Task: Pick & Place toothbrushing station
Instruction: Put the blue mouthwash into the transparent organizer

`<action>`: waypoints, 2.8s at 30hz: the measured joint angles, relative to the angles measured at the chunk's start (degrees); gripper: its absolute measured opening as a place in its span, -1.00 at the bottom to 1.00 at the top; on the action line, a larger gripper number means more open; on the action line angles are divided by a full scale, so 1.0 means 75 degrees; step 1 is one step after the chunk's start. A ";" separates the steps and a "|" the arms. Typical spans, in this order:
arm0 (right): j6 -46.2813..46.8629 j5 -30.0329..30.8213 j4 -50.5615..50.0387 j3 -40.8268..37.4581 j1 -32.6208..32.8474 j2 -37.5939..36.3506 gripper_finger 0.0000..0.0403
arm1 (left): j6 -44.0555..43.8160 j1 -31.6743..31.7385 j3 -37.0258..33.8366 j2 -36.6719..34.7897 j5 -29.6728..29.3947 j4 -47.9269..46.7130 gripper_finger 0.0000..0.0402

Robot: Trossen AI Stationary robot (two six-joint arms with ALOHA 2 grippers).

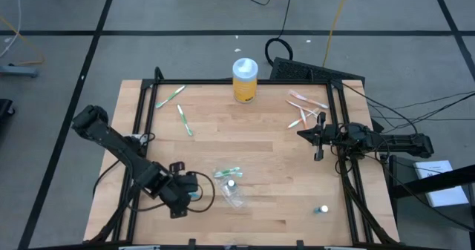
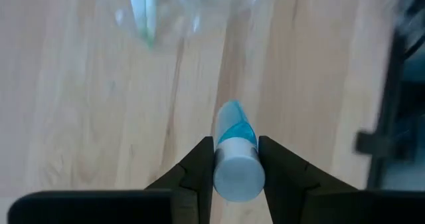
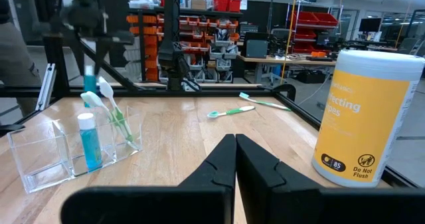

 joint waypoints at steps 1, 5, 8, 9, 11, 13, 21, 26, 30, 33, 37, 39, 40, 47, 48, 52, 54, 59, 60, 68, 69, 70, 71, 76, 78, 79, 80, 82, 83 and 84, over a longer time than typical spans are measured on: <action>0.0000 -0.0001 0.0002 0.0001 -0.0002 0.0000 -0.98 | 0.0139 0.0084 0.0173 0.0001 -0.0022 0.0004 -0.51; 0.0000 0.0000 0.0002 -0.0002 -0.0001 0.0000 -0.98 | 0.0853 0.0416 0.0785 -0.0002 -0.0216 0.0047 -0.51; 0.0000 0.0000 0.0001 0.0001 0.0001 0.0001 -0.98 | 0.1458 0.0635 0.1160 -0.0002 -0.0202 0.0030 -0.51; 0.0000 0.0000 -0.0001 0.0001 -0.0001 0.0000 -0.98 | 0.1651 0.0719 0.1261 -0.0002 -0.0185 0.0032 -0.51; 0.0000 -0.0002 0.0000 0.0001 0.0000 0.0001 -0.98 | 0.1999 0.0924 0.1399 -0.0002 -0.0188 0.0031 -0.51; 0.0000 -0.0003 0.0002 -0.0001 0.0001 -0.0001 -0.98 | 0.2272 0.1126 0.1463 -0.0002 -0.0177 0.0004 -0.51; 0.0000 -0.0001 0.0001 0.0001 -0.0001 0.0000 -0.98 | 0.3231 0.1763 0.1498 0.0120 0.0367 -0.0073 -0.51; 0.0000 0.0000 0.0002 0.0000 0.0001 -0.0001 -0.98 | 0.3715 0.2026 0.1748 0.0464 0.0687 -0.0472 -0.51; 0.0000 0.0000 0.0015 0.0001 -0.0002 0.0000 -0.98 | 0.4244 0.2138 0.2451 0.0965 0.0690 -0.1100 -0.51; 0.0000 -0.0003 0.0014 0.0001 -0.0002 0.0001 -0.98 | 0.4697 0.2203 0.2945 0.1367 0.0692 -0.1317 -0.51; 0.0000 0.0000 0.0017 0.0001 -0.0001 0.0001 -0.98 | 0.5169 0.2253 0.3407 0.1803 0.0691 -0.1471 -0.51; 0.0000 0.0000 0.0017 0.0001 -0.0001 0.0001 -0.98 | 0.5326 0.2268 0.3541 0.1997 0.0690 -0.1491 -0.51; 0.0000 -0.0001 0.0017 0.0001 -0.0002 0.0001 -0.98 | 0.5390 0.2271 0.3559 0.2067 0.0692 -0.1483 -0.51; 0.0000 -0.0001 0.0014 0.0000 0.0000 0.0001 -0.98 | 0.5488 0.2274 0.3579 0.2489 0.0678 -0.1465 -0.51; 0.0000 0.0000 0.0017 0.0001 -0.0002 0.0001 -0.98 | 0.5487 0.2274 0.3579 0.2498 0.0681 -0.1462 -0.51; 0.0000 0.0000 0.0017 0.0001 -0.0001 0.0001 -0.98 | 0.5487 0.2274 0.3579 0.2504 0.0650 -0.1420 -0.51; 0.0000 0.0000 0.0017 0.0001 -0.0002 0.0001 -0.98 | 0.5501 0.2274 0.3579 0.2504 0.0613 -0.1409 -0.51; 0.0000 0.0000 0.0017 0.0000 0.0001 0.0001 -0.98 | 0.5738 0.2256 0.3579 0.2504 0.0614 -0.1402 -0.51; 0.0000 0.0000 0.0017 0.0001 -0.0001 0.0001 -0.98 | 0.5749 0.2256 0.3585 0.2507 0.0614 -0.1406 -0.51; 0.0000 0.0000 0.0017 0.0001 -0.0002 0.0001 -0.98 | 0.5925 0.2215 0.4098 0.2522 0.0620 -0.1409 -0.51; 0.0000 0.0000 0.0017 0.0001 -0.0002 0.0001 -0.98 | 0.5920 0.2214 0.4112 0.2522 0.0622 -0.1403 -0.51; 0.0000 0.0000 0.0017 0.0000 -0.0001 0.0001 -0.98 | 0.5912 0.2210 0.4112 0.2522 0.0621 -0.1412 -0.51; 0.0000 0.0000 0.0017 0.0001 0.0000 0.0001 -0.98 | 0.5890 0.2210 0.4112 0.2524 0.0623 -0.1423 -0.51; 0.0000 -0.0003 0.0017 0.0001 0.0001 0.0001 -0.98 | 0.5887 0.2128 0.4112 0.2606 0.0619 -0.1335 -0.51; 0.0000 0.0000 0.0014 0.0001 -0.0001 -0.0001 -0.98 | 0.5875 0.2086 0.4112 0.2648 0.0623 -0.1287 -0.51; 0.0000 0.0000 0.0014 0.0001 0.0000 -0.0001 -0.98 | 0.5866 0.2073 0.4112 0.2671 0.0623 -0.1247 -0.51; 0.0000 0.0000 0.0014 0.0001 -0.0002 -0.0001 -0.98 | 0.5866 0.2060 0.4112 0.2686 0.0634 -0.1217 -0.51; 0.0000 0.0000 0.0009 0.0001 -0.0002 -0.0001 -0.98 | 0.5821 0.2011 0.4112 0.2757 0.0660 -0.1208 -0.51; 0.0000 0.0000 -0.0001 0.0001 0.0000 -0.0001 -0.98 | 0.5818 0.2001 0.4112 0.2800 0.0682 -0.1192 -0.51; 0.0000 -0.0002 0.0002 0.0001 -0.0001 -0.0001 -0.98 | 0.5814 0.2000 0.4112 0.2839 0.0688 -0.1193 -0.51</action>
